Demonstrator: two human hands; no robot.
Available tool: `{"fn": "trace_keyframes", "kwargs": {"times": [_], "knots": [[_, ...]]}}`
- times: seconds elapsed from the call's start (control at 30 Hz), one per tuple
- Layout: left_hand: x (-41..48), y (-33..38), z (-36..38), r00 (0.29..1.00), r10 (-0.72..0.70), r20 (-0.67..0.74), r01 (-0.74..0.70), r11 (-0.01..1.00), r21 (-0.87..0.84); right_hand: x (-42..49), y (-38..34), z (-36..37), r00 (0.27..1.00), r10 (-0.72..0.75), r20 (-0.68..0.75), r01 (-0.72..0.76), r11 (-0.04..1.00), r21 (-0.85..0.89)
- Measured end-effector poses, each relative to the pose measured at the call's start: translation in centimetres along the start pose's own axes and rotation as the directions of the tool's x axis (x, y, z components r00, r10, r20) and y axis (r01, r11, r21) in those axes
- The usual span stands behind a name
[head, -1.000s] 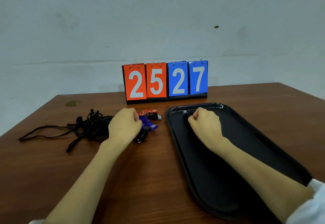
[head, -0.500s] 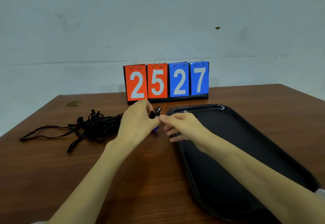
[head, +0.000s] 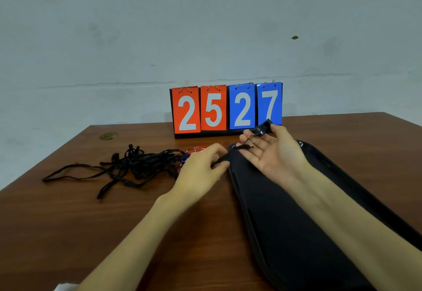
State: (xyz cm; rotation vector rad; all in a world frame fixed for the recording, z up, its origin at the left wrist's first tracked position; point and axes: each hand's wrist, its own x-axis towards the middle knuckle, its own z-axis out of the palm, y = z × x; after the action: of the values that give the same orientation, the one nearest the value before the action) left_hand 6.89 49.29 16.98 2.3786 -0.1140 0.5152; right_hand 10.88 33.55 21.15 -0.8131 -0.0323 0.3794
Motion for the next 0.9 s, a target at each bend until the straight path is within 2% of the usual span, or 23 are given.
{"fn": "trace_keyframes", "kwargs": {"times": [0.07,0.1,0.17,0.23,0.3,0.37,0.43,0.5,0.57,0.63,0.73,0.8,0.83,0.9], "knots": [[0.3,-0.3,-0.4,0.994,-0.100,-0.037,0.100,0.995,0.002,0.2,-0.8,-0.7,1.000,0.017,-0.006,-0.017,0.998,0.064],[0.6,-0.5,-0.6,0.984,-0.160,-0.071,0.159,0.987,-0.024,0.3,-1.2,-1.1,1.000,0.008,-0.017,-0.008,1.000,-0.005],[1.2,-0.8,-1.2,0.948,-0.294,-0.125,0.279,0.952,-0.124,0.3,-1.8,-1.7,0.999,-0.028,-0.037,0.016,0.956,-0.292],[1.7,-1.1,-1.9,0.896,-0.420,-0.146,0.379,0.893,-0.241,0.1,-2.1,-1.8,0.995,-0.084,-0.050,0.040,0.812,-0.582],[1.9,-1.8,-2.7,0.838,-0.524,-0.156,0.433,0.810,-0.395,-0.1,-2.3,-1.6,0.978,-0.204,-0.051,0.092,0.633,-0.768],[1.8,-2.5,-3.5,0.792,-0.596,-0.133,0.446,0.713,-0.541,-0.4,-2.4,-1.7,0.937,-0.349,-0.009,0.143,0.405,-0.903],[1.8,-2.9,-3.8,0.776,-0.617,-0.133,0.452,0.690,-0.565,-0.7,-2.6,-1.9,0.898,-0.437,0.047,0.145,0.193,-0.971],[1.8,-3.0,-3.8,0.776,-0.619,-0.125,0.482,0.708,-0.516,-1.2,-3.0,-2.2,0.871,-0.486,0.071,0.104,0.041,-0.994],[1.9,-2.9,-4.0,0.754,-0.648,-0.108,0.534,0.700,-0.474,-1.5,-3.7,-2.4,0.836,-0.543,0.075,0.048,-0.064,-0.997],[2.0,-3.1,-4.5,0.743,-0.663,-0.087,0.555,0.684,-0.473,-1.4,-4.2,-2.7,0.801,-0.594,0.065,-0.009,-0.121,-0.993],[2.0,-2.9,-4.6,0.811,-0.581,-0.059,0.495,0.737,-0.461,-1.1,-4.2,-3.1,0.786,-0.613,0.083,-0.021,-0.160,-0.987],[2.1,-2.8,-4.3,0.852,-0.518,-0.077,0.465,0.816,-0.342,-0.9,-3.6,-3.0,0.804,-0.584,0.109,0.079,-0.077,-0.994],[2.1,-2.9,-4.1,0.867,-0.495,-0.064,0.461,0.843,-0.279,-0.8,-3.3,-2.8,0.825,-0.555,0.105,0.149,0.035,-0.988],[2.1,-2.8,-3.3,0.892,-0.452,-0.018,0.449,0.889,-0.092,-0.5,-2.9,-2.5,0.900,-0.433,0.056,0.238,0.379,-0.894]]}}
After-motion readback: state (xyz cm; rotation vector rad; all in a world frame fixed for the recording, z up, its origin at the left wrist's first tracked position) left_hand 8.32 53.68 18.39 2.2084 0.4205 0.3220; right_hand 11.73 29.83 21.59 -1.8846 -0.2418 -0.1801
